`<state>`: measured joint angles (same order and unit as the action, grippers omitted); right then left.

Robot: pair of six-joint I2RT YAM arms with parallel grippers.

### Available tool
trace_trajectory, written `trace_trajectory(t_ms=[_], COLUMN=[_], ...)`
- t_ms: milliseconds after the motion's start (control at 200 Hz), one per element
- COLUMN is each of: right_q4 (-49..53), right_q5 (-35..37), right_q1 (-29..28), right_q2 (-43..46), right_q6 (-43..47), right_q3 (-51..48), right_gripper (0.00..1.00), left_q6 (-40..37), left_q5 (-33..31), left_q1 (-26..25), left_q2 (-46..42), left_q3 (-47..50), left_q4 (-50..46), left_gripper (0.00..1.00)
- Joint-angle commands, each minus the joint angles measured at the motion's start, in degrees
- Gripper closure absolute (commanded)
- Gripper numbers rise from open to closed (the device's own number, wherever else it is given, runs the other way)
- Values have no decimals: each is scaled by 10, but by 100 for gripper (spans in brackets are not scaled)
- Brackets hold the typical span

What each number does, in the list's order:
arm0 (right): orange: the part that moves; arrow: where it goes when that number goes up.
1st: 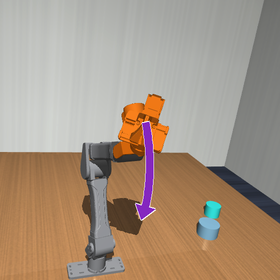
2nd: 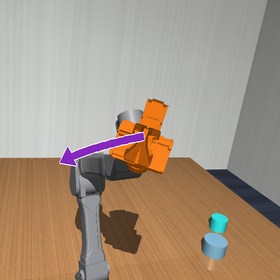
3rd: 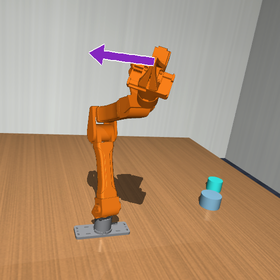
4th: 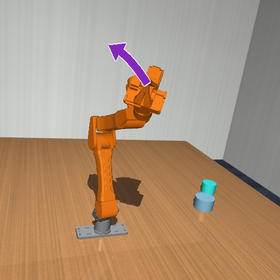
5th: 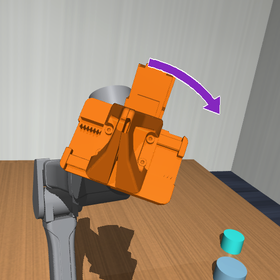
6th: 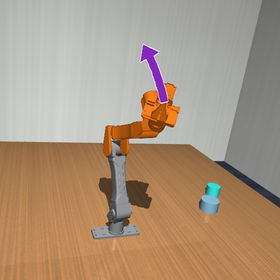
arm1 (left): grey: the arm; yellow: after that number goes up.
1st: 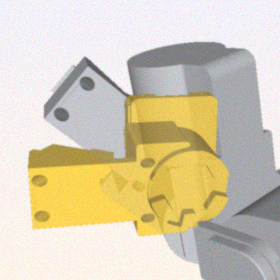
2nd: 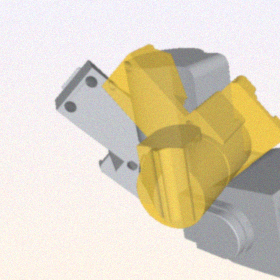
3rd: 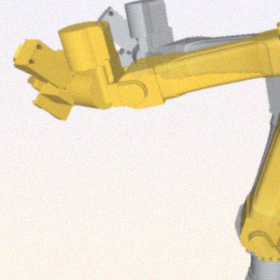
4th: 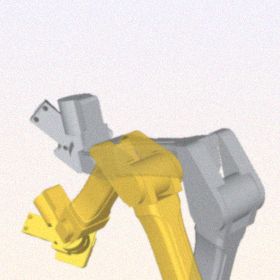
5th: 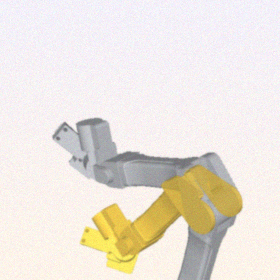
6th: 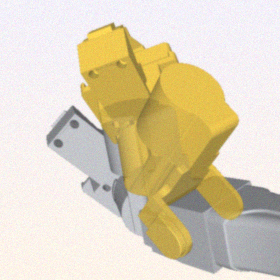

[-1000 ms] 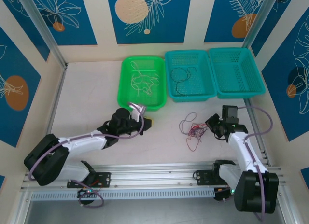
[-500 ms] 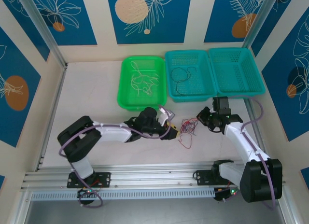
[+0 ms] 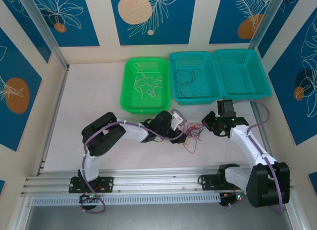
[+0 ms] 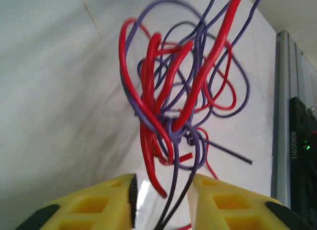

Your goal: Untangle the cables

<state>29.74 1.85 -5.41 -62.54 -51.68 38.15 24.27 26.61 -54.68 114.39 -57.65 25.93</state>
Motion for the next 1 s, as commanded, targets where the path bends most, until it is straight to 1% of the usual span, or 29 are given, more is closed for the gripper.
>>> trace_trajectory(t_ms=[0,70,135,245,325,390,425,480,525,560,610,705,770,820,875,945,995], right_q4=[33,58,70,74,75,53,44,22,12,22,38,43,34,47,68,94,105], right_q5=[38,75,89,96,113,106,93,63,42,40,41,49,46,61,91,156,194], right_q1=[1,15,40,92,125,129,123,101,79,60,32,-44,-97,-132,-171,-221,-247], right_q2=[2,3,7,23,36,43,43,37,27,19,11,19,16,1,-25,-68,-100], right_q6=[-19,-32,-36,-41,-43,-11,1,17,33,43,68,110,127,127,127,113,92], right_q3=[23,28,27,14,1,-15,-21,-34,-39,-33,-18,7,19,37,62,93,109], right_gripper=[96,94,92,90,89,89,83,69,60,55,51,49,49,50,52,54,55], left_q6=[4,-2,-9,-10,0,10,11,13,12,12,9,9,9,8,6,8,10], left_q5=[15,12,7,-5,-9,-9,-6,-3,-2,-2,-2,0,2,2,1,-2,-4], left_q1=[-6,-5,-5,-2,2,5,4,4,4,5,5,5,5,4,5,4,4], left_q2=[3,-4,-11,-17,-23,-28,-30,-28,-23,-19,-13,-8,-6,-5,-7,-9,-11], left_q3=[-9,-1,9,30,47,58,60,56,51,46,39,34,33,32,33,35,38], left_q4=[-18,-26,-34,-40,-27,-11,-7,-5,-4,-5,-12,-12,-10,-11,-12,-10,-7], left_gripper=[82,91,100,100,100,100,100,100,100,100,100,100,100,100,100,100,100])
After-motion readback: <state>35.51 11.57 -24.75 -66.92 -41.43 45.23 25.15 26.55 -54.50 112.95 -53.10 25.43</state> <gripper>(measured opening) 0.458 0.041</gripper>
